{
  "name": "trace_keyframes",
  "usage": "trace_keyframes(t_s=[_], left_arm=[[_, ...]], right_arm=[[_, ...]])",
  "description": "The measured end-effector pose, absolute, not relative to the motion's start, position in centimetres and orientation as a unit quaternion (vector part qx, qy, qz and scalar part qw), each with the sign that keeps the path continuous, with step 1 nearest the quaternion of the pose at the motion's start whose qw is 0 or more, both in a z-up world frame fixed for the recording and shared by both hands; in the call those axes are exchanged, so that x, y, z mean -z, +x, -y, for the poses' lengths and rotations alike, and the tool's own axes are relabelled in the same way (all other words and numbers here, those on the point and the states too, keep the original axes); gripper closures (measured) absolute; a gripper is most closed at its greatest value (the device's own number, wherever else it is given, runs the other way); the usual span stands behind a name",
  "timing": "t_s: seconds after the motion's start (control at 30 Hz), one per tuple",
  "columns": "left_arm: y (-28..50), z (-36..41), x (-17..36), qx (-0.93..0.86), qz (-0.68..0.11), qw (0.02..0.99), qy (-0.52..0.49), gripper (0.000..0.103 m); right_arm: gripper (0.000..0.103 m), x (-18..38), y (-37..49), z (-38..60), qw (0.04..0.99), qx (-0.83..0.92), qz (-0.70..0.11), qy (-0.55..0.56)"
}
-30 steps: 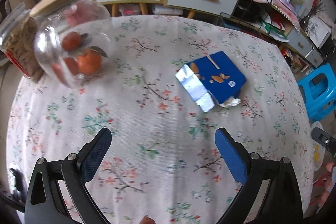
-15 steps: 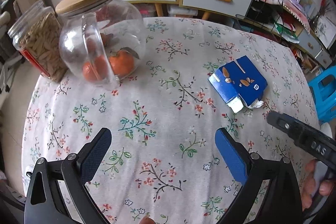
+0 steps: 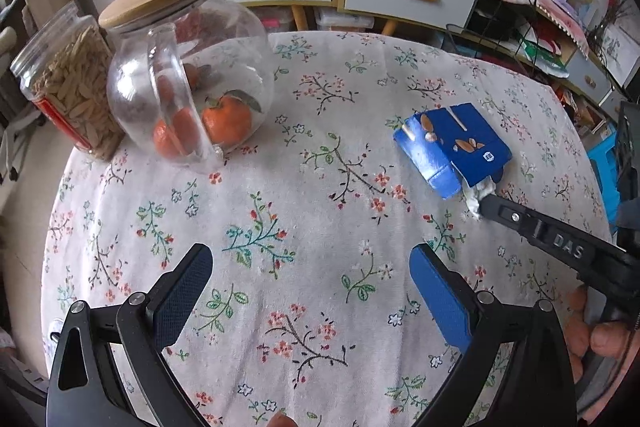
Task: Collect trash
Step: 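Grasp the white tissue with the right gripper while the left grasps the blue box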
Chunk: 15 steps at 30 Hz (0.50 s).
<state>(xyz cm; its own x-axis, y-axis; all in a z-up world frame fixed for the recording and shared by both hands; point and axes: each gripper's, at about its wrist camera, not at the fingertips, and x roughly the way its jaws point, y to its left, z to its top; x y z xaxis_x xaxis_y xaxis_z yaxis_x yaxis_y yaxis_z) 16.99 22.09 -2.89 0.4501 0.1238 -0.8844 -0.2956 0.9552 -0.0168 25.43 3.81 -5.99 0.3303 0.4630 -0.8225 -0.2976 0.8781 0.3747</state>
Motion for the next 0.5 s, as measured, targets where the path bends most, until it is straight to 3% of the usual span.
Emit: trace_keyframes(t_s=[0.5], left_arm=[[18.8, -18.2, 3.3, -0.069, -0.503, 0.859, -0.068, 0.003]], right_arm=[[0.097, 3.5, 21.2, 3.8, 0.803, -0.228, -0.550, 0.024]])
